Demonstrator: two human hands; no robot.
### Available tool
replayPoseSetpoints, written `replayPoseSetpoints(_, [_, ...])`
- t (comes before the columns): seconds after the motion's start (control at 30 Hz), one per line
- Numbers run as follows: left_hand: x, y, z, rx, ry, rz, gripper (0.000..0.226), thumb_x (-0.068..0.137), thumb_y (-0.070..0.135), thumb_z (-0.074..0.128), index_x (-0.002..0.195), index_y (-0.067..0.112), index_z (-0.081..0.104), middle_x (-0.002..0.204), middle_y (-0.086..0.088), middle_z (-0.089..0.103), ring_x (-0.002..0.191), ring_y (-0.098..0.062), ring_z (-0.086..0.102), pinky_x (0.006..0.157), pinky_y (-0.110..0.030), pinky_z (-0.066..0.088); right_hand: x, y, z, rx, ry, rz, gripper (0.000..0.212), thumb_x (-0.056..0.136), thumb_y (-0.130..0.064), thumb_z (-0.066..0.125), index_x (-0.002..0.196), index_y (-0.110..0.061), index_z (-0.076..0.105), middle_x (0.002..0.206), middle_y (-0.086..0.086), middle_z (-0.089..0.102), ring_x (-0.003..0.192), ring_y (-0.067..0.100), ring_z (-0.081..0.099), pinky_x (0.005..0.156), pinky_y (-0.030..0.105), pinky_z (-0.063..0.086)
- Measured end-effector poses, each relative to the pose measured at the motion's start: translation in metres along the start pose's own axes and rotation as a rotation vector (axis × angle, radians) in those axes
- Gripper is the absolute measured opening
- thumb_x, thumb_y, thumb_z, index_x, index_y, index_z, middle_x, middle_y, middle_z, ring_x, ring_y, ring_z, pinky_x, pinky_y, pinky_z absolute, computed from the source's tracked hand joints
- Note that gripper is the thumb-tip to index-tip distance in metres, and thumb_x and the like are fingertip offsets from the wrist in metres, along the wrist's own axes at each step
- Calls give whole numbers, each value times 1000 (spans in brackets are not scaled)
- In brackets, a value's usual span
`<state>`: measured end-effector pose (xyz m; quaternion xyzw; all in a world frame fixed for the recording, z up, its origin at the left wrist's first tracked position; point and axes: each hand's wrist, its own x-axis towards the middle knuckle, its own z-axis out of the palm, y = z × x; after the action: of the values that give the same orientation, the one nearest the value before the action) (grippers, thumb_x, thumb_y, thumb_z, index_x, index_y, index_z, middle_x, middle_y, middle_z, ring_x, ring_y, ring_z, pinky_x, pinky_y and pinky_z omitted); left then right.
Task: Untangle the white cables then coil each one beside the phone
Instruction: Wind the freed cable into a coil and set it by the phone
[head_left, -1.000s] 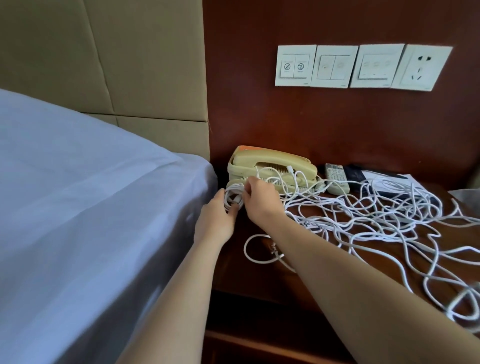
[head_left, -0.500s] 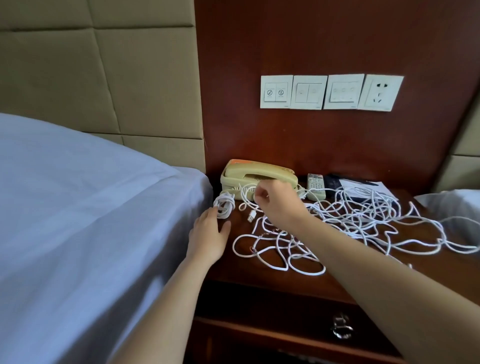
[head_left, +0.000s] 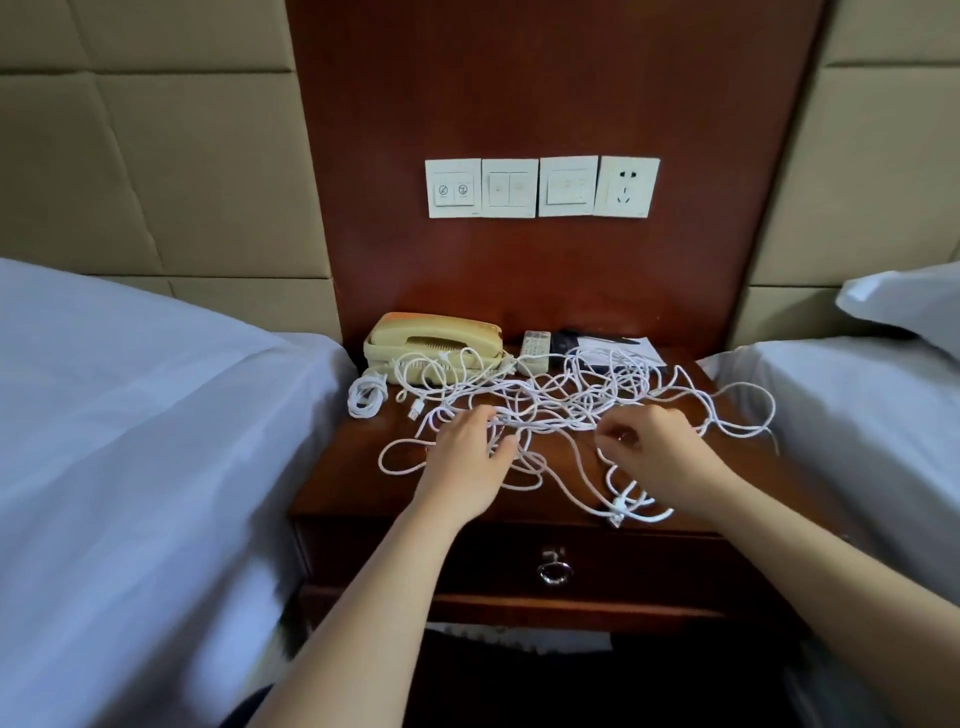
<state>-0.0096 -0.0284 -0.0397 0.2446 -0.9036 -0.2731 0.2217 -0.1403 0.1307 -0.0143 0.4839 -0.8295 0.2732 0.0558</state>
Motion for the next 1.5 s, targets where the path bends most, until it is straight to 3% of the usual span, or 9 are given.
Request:
replayPoseSetpoints(0.3, [23,30,51,-66,-231,-122,67,99,39,40,152,15,7,157,-8,18,143,-25,21,113,-38,22,-23,38,8,124,-48,56,19,88,-28,64,94,-11,67,79,-2,67,59,5,56,62,19,43])
replayPoseSetpoints(0.57, [49,40,84,-156,-182,-32,50,102,29,35,149,17,21,151,-6,33,139,-22,32,109,-34,27,1,67,14,-13,-131,173,5,86,-25,62,82,-27,61,78,-11,60,81,16,60,72,31,49])
replayPoseSetpoints(0.77, [61,38,95,-235,-143,39,43,101,25,37,144,18,30,146,-3,41,134,-18,38,107,-31,30,9,77,10,112,-137,157,13,90,-23,60,87,-12,66,77,1,62,72,15,56,68,28,41])
replayPoseSetpoints(0.9, [62,40,93,-296,-115,74,39,101,22,39,139,17,37,142,-3,46,129,-15,44,104,-30,38,11,79,17,151,10,172,20,88,-20,61,70,-23,55,68,-5,59,64,12,54,63,28,40])
replayPoseSetpoints(1.03, [63,50,74,-191,88,119,30,98,22,45,127,19,52,110,3,62,92,-10,55,78,-23,40,21,68,2,264,241,153,18,92,-13,55,76,-20,53,67,-9,56,52,5,47,55,22,38])
replayPoseSetpoints(1.23, [67,46,47,-135,335,91,9,94,21,53,86,21,58,93,5,42,69,-9,48,63,-26,35,30,45,-27,638,384,90,23,99,-11,43,78,-19,46,57,-4,53,45,13,43,42,23,35])
replayPoseSetpoints(1.3, [66,41,45,-255,265,101,6,92,19,58,97,21,58,100,3,43,78,-13,50,72,-21,37,30,40,-31,623,361,13,24,98,-11,45,76,-21,47,49,-10,44,45,11,34,42,24,27])
replayPoseSetpoints(1.43, [58,41,35,-331,161,92,47,92,24,59,137,21,43,125,5,44,83,-6,55,77,-23,43,29,26,-35,496,351,-130,21,98,-14,47,79,-23,49,51,-13,40,47,5,29,51,18,24])
replayPoseSetpoints(1.5, [57,39,30,-271,134,114,44,93,25,58,135,23,46,126,6,45,94,-8,55,83,-24,42,27,18,-39,466,384,-202,16,98,-12,48,83,-19,52,57,-12,41,51,4,31,50,17,26])
